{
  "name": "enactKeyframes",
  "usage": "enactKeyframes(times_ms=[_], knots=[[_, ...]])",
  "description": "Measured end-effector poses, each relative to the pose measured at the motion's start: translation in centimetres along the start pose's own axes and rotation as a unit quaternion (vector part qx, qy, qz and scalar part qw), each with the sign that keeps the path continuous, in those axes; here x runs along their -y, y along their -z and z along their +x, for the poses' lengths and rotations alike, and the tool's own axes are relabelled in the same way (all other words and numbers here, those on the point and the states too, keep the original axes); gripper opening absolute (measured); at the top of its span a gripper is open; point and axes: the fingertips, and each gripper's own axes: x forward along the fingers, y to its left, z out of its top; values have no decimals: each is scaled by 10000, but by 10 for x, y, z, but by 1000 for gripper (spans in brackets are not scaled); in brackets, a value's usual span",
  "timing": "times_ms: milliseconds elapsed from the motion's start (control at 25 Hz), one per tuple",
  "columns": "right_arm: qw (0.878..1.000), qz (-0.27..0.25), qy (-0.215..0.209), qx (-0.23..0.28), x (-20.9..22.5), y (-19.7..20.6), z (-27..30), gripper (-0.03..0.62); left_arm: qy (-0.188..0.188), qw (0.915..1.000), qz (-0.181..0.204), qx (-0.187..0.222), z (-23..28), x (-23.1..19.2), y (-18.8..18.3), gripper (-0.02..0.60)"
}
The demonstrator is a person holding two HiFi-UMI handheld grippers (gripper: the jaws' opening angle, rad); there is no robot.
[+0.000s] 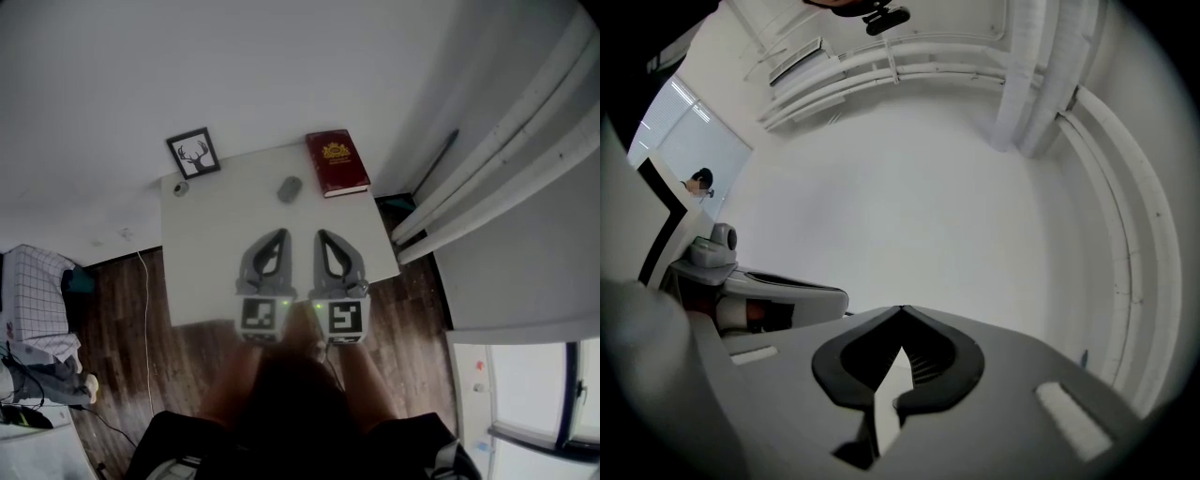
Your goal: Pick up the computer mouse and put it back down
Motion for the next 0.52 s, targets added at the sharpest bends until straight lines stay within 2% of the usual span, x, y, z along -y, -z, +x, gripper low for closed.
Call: enactKeyframes(times_ms=[280, 520], knots=[[10000, 12, 17, -1, 0, 2, 0, 14, 58, 10000, 14, -19, 0, 2, 1, 2], [10000, 65, 20, -14, -1, 2, -1, 14, 38, 9998, -173, -81, -1, 2, 3, 2]])
